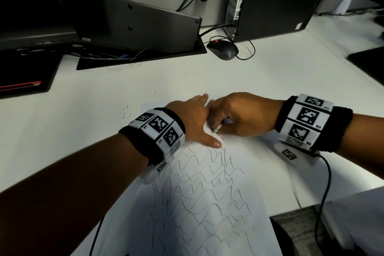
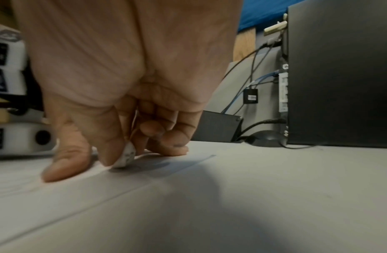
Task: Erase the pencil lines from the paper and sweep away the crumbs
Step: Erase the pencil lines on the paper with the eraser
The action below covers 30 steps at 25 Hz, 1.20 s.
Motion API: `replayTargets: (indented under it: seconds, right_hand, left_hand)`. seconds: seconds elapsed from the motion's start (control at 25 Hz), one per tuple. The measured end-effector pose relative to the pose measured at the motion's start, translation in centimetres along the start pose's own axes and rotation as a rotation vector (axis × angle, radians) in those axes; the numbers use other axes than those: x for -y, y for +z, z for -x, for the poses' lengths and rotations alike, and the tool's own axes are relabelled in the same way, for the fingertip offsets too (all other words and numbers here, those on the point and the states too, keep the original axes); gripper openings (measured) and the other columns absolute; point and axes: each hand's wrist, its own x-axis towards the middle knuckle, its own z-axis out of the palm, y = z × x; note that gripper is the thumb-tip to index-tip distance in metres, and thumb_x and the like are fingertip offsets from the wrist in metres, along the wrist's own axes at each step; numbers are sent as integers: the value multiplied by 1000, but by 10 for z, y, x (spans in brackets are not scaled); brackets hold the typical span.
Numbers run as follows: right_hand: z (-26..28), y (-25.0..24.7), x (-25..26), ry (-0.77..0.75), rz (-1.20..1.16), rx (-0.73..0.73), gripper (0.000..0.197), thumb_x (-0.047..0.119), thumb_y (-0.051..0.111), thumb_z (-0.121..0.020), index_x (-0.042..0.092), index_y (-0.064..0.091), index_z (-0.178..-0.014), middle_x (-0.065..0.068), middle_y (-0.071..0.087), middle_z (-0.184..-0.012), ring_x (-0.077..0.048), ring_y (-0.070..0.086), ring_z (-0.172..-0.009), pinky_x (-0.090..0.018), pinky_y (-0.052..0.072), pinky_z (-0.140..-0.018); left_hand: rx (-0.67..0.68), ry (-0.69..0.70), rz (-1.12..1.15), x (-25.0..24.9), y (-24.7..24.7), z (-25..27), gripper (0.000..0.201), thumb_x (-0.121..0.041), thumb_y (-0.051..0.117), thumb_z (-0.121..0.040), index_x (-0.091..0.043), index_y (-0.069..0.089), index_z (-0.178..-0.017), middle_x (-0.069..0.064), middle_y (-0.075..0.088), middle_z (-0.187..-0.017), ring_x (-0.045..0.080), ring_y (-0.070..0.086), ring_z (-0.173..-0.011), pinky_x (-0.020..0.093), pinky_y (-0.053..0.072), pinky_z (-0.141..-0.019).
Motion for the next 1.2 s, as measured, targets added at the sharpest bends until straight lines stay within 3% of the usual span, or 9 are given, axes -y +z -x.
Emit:
replayTargets:
  seconds: [0.16,0.28,0.44,0.56,0.72,0.84,1.04,1.12,1.2]
  right_hand:
    - [1,-5,-8,107,37,-122,12,26,67,-84,29,75,-92,12,62,-91,-12,60,-84,-25,44,-71]
    - [5,-2,1,19,-13,-25,11,23,68,-84,27,75,-92,20,57,-89,-2,54,-78,-20,42,-68]
    - [3,-8,-2,89,121,-107,15,25,63,-85,29,73,-96,18,54,-88,-8,56,-80,-22,36,-65]
    - [7,-5,6,-6,52,-24,13,21,65,-84,27,74,-93,26,47,-80,4,47,-68,-16,32,-60]
    - [10,-8,2,85,120,-102,17,23,62,-85,29,72,-98,19,50,-83,-5,55,-77,-22,33,-64]
    - [11,-8,8,22,39,-12,14,20,65,-84,26,74,-93,29,45,-73,10,47,-67,-15,30,-60]
    - [7,-11,3,71,136,-56,16,23,62,-86,29,73,-96,18,49,-82,-4,52,-74,-21,31,-61]
    - [8,-10,3,47,46,3,12,20,65,-85,25,74,-92,20,51,-78,2,49,-70,-13,33,-61]
    - [7,-10,1,58,-4,21,11,20,67,-86,25,74,-92,19,56,-84,3,50,-72,-16,40,-68]
  left_hand:
    - [-3,-14,-19,-3,0,1,109,-80,55,-76,-29,5,-159,-1,-7,-167,14,5,-153,42,33,-113]
    - [10,-18,-12,-2,-2,2,107,-79,56,-76,-29,10,-158,-2,-9,-166,13,3,-153,42,31,-114]
    - [7,-17,-18,-3,-1,2,110,-80,55,-76,-29,4,-159,-2,-8,-167,14,5,-153,42,34,-112]
    - [10,-16,-6,-1,-1,2,107,-80,56,-75,-30,11,-158,-2,-8,-167,13,4,-153,42,32,-114]
    - [3,-17,-28,-2,1,1,111,-81,54,-76,-28,3,-159,-2,-9,-166,14,3,-153,41,32,-113]
    - [7,-16,-17,-1,0,2,110,-80,55,-76,-28,6,-159,-2,-9,-166,12,1,-153,41,30,-114]
    - [-5,-15,-8,-1,1,0,110,-80,56,-75,-29,5,-159,-2,-8,-167,12,2,-153,42,32,-114]
    - [7,-16,-6,-1,1,2,109,-79,57,-76,-31,5,-159,-2,-8,-167,13,2,-153,42,32,-113]
    - [11,-13,-5,-2,-1,3,105,-78,57,-76,-36,8,-158,-1,-5,-167,15,6,-153,41,33,-112]
